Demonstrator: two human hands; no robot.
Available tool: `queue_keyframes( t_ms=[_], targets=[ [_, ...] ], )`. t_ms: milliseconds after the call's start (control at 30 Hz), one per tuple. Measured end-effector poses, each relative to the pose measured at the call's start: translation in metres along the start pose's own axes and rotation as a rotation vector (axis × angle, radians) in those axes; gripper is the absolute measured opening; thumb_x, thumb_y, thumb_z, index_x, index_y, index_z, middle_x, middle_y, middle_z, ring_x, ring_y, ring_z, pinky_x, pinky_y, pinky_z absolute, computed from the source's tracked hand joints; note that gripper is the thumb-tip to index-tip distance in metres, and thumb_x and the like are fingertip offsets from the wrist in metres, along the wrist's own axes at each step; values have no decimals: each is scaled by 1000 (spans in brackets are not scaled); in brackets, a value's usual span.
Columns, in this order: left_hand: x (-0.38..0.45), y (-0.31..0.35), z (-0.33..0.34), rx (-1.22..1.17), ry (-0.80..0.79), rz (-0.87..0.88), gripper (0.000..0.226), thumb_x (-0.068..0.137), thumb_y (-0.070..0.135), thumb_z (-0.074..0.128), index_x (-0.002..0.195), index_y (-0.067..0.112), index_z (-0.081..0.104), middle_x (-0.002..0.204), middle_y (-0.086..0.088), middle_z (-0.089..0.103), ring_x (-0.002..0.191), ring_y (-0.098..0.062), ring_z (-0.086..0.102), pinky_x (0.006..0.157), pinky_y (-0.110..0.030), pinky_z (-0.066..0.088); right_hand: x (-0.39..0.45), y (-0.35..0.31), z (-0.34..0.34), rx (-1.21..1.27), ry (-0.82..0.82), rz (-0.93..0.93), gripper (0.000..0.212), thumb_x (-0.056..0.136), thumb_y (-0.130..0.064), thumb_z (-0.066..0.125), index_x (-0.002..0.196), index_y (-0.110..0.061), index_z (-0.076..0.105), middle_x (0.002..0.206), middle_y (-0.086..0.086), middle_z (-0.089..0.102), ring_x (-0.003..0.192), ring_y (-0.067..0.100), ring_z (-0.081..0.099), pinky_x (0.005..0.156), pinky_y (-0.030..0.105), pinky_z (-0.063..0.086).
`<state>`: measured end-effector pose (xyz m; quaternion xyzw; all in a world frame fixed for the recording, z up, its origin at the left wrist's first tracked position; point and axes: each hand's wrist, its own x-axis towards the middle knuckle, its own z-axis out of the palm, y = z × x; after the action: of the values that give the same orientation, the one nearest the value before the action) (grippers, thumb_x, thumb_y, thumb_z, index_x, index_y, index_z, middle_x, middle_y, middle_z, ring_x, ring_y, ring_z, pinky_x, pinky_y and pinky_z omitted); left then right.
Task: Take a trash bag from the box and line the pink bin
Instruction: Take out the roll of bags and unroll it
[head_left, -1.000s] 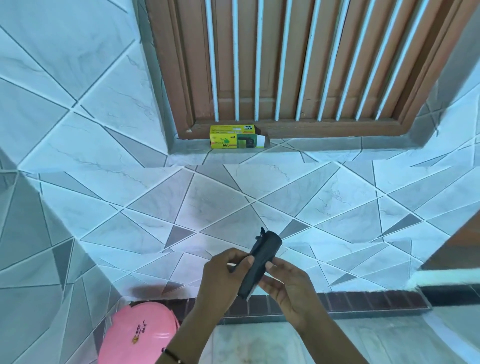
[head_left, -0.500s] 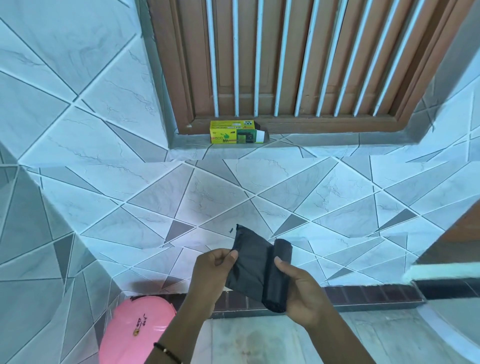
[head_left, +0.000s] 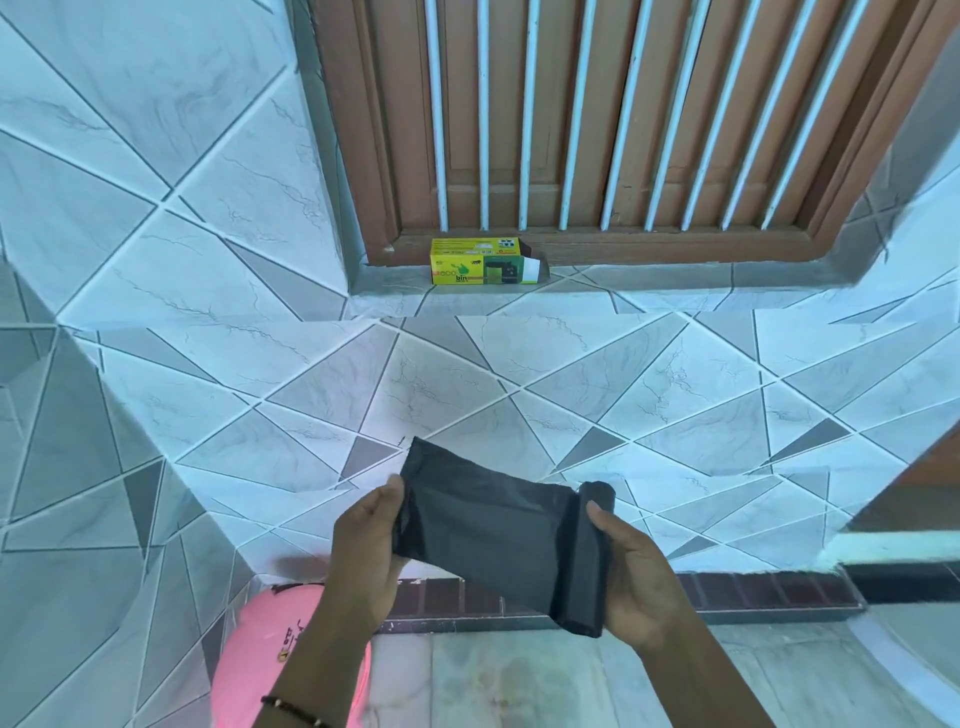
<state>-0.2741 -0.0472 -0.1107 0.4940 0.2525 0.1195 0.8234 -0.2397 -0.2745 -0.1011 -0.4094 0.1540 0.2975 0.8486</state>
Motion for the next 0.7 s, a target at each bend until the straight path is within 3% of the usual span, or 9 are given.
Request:
queue_keyframes(
  t_ms=[100, 200, 233, 300, 367, 433, 533, 700],
  targets=[
    [-2, -4, 0, -507, -56, -190, 56, 83, 56, 50, 99, 4, 64, 84, -10, 75, 75, -21, 73, 60, -33, 60, 2, 2, 4, 35, -33, -6, 34, 87, -26, 55, 110, -4, 67, 110, 18, 70, 93, 34, 67, 82, 45, 52],
    [-12, -15, 9, -576, -194, -305, 94, 54, 66, 70, 117, -2, 61, 111, -21, 69, 104, -35, 66, 83, -50, 56, 3, 3, 8, 30, -56, -28, 30, 87, -24, 54, 105, -3, 67, 102, 18, 72, 84, 31, 71, 69, 41, 56],
    [-17, -18, 15, -531, -235, -328, 97, 55, 67, 68, 120, -2, 59, 118, -22, 65, 112, -37, 61, 93, -51, 50, 4, 4, 8, 27, -65, -29, 27, 87, -23, 55, 101, -2, 67, 96, 17, 73, 79, 31, 71, 66, 39, 56],
    [-25, -24, 28, -419, -260, -333, 83, 68, 61, 60, 124, 0, 55, 119, -20, 65, 110, -34, 62, 99, -47, 45, 5, 4, 10, 1, -64, -22, 22, 88, -21, 55, 92, -2, 65, 80, 16, 73, 68, 29, 71, 59, 36, 56],
    [-30, -31, 39, -240, -285, -301, 65, 77, 48, 63, 121, 2, 57, 111, -17, 69, 97, -29, 67, 88, -44, 51, 5, 6, 12, -33, -67, -12, 21, 86, -20, 57, 94, -1, 63, 79, 17, 72, 68, 29, 70, 60, 38, 57],
    [-32, -36, 47, -36, -319, -261, 59, 73, 40, 71, 118, 5, 54, 112, -15, 68, 95, -28, 68, 81, -47, 55, 8, 9, 14, -64, -78, -8, 28, 83, -20, 59, 103, 0, 60, 87, 19, 71, 75, 32, 69, 67, 41, 57],
    [-34, -42, 51, 195, -307, -184, 61, 62, 27, 84, 112, 6, 56, 107, -13, 69, 92, -26, 68, 75, -37, 56, 9, 10, 14, -122, -109, -14, 28, 85, -19, 57, 104, 1, 60, 89, 21, 71, 77, 33, 69, 70, 42, 57],
    [-29, -46, 50, 386, -179, -18, 23, 70, 6, 78, 90, 10, 70, 88, -10, 75, 78, -23, 70, 66, -30, 56, 8, 8, 13, -219, -49, -52, 48, 74, -20, 65, 113, 8, 58, 90, 22, 69, 75, 33, 67, 68, 42, 57]
  ],
)
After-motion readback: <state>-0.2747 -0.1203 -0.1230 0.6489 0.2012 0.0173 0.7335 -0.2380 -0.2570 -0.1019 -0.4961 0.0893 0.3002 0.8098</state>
